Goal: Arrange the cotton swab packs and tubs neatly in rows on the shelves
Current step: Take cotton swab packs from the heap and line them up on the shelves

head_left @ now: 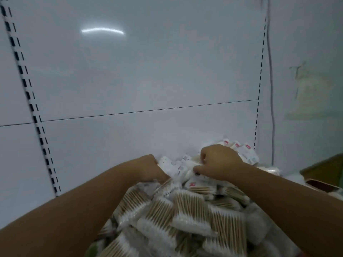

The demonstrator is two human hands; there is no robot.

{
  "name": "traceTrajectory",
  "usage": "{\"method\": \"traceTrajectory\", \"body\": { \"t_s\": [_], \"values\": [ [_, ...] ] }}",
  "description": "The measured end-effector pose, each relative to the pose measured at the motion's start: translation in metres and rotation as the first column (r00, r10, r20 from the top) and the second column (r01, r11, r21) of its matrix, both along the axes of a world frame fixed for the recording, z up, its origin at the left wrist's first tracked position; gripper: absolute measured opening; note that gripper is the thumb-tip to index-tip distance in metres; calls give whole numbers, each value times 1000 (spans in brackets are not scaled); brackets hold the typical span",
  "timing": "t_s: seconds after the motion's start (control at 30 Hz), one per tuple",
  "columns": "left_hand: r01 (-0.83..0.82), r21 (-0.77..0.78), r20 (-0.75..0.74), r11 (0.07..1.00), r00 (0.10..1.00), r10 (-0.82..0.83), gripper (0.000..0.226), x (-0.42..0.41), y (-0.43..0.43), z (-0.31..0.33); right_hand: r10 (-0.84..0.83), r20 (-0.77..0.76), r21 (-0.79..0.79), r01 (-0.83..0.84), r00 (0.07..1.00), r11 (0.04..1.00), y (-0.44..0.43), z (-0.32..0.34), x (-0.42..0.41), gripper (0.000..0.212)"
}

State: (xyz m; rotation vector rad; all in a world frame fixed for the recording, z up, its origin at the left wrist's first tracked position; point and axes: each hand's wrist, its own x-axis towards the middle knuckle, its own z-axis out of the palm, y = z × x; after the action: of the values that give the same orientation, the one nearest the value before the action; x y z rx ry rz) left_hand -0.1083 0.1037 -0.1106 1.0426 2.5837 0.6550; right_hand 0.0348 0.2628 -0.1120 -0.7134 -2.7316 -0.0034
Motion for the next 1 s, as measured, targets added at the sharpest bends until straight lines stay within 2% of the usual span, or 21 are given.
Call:
{"method": "traceTrajectory", "body": {
  "t_s": [0.1, 0.2, 0.33, 0.4, 0.43, 0.47, 0.5, 0.53, 0.57, 0.63, 0.7, 0.77, 0.83, 0.9, 0.93, 1.0],
  "values": [
    [-112, 252, 162, 961, 984, 72, 51, 0, -3, -3, 1, 18, 33, -2, 1000, 999, -2, 3, -8, 40],
    [-194, 482, 322, 855, 946, 34, 48, -2, -13, 4, 1, 48, 90, -6, 999, 996, -7, 5, -12, 38],
    [-202, 541, 374, 816, 927, -19, 34, -7, -41, 19, 15, 41, 217, -23, 999, 976, -18, 9, -14, 23],
    [-217, 556, 395, 802, 918, -26, 31, -13, -59, 24, 27, -89, 136, -15, 996, 991, -24, 21, -15, 27],
    [-228, 571, 410, 789, 911, -33, 31, -15, -67, 26, 43, -210, -23, -49, 977, 999, -28, 30, -15, 30],
    [-241, 590, 427, 771, 903, -44, 31, -18, -75, 28, 45, -380, -278, -161, 924, 947, -32, 40, -17, 30],
    [-253, 609, 444, 752, 894, -59, 31, -19, -82, 29, -2, -539, -536, -341, 842, 772, -39, 49, -17, 26],
    [-265, 627, 463, 733, 883, -77, 31, -21, -89, 30, -92, -621, -694, -491, 779, 526, -48, 55, -18, 20],
    [-276, 643, 486, 714, 868, -102, 32, -22, -94, 32, -155, -640, -753, -575, 753, 320, -57, 57, -19, 15],
    [-280, 675, 515, 683, 841, -165, 35, -23, -106, 34, -142, -637, -771, -630, 758, 98, -72, 55, -21, 15],
    [-274, 706, 517, 653, 830, -210, 34, -22, -118, 36, -93, -645, -760, -649, 759, -28, -86, 51, -24, 17],
    [-280, 738, 513, 614, 823, -242, 31, -20, -127, 36, -100, -649, -748, -656, 754, -99, -96, 47, -28, 17],
    [-331, 772, 550, 542, 776, -310, 26, -15, -129, 35, -99, -654, -740, -661, 750, -127, -105, 45, -33, 11],
    [-405, 793, 589, 456, 701, -402, 31, -8, -129, 33, -53, -650, -755, -652, 758, -66, -112, 43, -37, 5],
    [-416, 796, 593, 439, 678, -434, 38, -5, -128, 33, -14, -635, -773, -635, 772, 11, -116, 42, -38, 4],
    [-369, 819, 551, 439, 721, -421, 39, 2, -125, 31, 94, -570, -779, -574, 816, 252, -121, 41, -42, 16]
  ]
}}
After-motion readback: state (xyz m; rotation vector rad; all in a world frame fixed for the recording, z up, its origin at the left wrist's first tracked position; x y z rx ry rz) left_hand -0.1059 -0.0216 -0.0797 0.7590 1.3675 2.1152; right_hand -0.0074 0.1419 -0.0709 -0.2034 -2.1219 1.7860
